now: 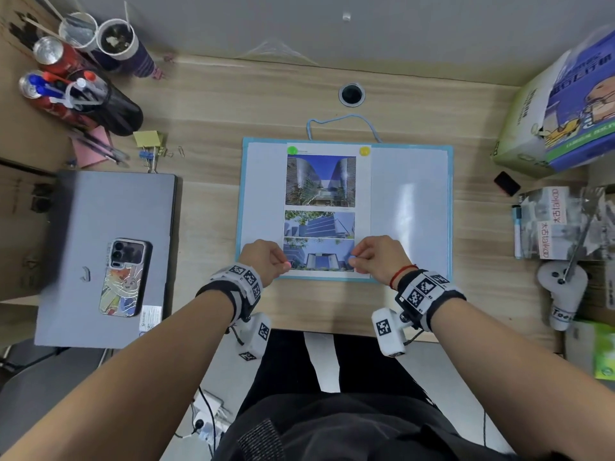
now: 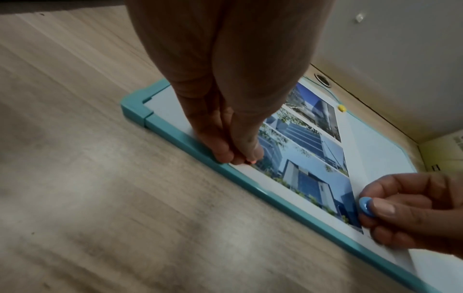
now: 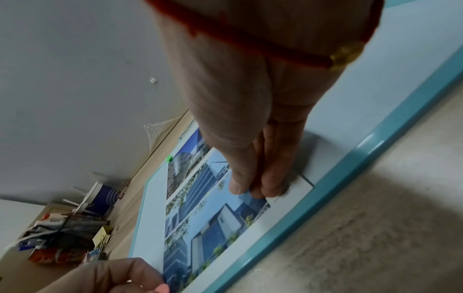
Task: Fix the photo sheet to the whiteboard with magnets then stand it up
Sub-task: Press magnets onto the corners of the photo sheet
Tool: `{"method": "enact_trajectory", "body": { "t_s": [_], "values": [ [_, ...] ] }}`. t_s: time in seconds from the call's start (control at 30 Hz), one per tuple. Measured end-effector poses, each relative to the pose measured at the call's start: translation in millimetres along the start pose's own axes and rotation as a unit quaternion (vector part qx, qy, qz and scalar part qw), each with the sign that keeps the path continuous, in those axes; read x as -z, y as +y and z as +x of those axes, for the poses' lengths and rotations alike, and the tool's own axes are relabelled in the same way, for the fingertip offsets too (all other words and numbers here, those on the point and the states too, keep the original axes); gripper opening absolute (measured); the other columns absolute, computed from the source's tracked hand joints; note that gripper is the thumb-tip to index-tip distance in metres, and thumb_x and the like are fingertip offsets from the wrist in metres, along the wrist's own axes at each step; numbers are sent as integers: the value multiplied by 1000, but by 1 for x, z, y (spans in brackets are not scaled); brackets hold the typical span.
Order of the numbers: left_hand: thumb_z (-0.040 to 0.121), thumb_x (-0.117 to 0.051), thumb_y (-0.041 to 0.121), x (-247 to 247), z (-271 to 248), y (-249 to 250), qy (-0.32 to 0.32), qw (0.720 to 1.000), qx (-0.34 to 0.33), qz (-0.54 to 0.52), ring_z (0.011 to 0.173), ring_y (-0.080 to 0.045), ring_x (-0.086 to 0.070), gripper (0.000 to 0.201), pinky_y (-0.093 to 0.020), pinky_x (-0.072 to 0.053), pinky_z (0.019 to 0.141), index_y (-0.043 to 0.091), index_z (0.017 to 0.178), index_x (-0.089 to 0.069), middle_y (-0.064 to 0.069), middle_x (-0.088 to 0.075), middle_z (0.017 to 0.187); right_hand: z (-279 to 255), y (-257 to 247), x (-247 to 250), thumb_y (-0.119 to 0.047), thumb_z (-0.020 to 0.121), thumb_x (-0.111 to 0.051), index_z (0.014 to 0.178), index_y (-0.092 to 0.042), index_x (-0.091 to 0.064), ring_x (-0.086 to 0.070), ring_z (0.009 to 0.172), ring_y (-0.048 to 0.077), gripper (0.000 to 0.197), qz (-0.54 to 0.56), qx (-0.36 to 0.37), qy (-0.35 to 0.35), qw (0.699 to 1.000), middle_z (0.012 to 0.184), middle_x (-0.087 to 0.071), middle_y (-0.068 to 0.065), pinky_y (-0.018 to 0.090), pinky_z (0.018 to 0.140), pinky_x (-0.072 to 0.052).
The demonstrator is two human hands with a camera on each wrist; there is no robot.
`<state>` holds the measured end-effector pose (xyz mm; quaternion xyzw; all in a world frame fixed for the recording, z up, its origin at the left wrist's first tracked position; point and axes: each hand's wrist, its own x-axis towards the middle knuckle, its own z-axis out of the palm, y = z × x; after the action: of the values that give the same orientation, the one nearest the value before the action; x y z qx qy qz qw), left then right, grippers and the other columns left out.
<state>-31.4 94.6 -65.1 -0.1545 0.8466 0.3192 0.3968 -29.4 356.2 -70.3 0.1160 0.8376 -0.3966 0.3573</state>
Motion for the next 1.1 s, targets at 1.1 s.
{"method": "enact_trajectory", "body": {
  "t_s": [1.1],
  "values": [
    [74,-81,27,7,8,7,-25,997,10,71,78,-15,-67,18,-25,-55,79,14,85,-75,-2,-70,77,-8,6,4,-19,75,-80,79,-11,-75,-67,83,19,11,-107,-33,12,994,84,-74,4,29,80,-55]
  ]
}}
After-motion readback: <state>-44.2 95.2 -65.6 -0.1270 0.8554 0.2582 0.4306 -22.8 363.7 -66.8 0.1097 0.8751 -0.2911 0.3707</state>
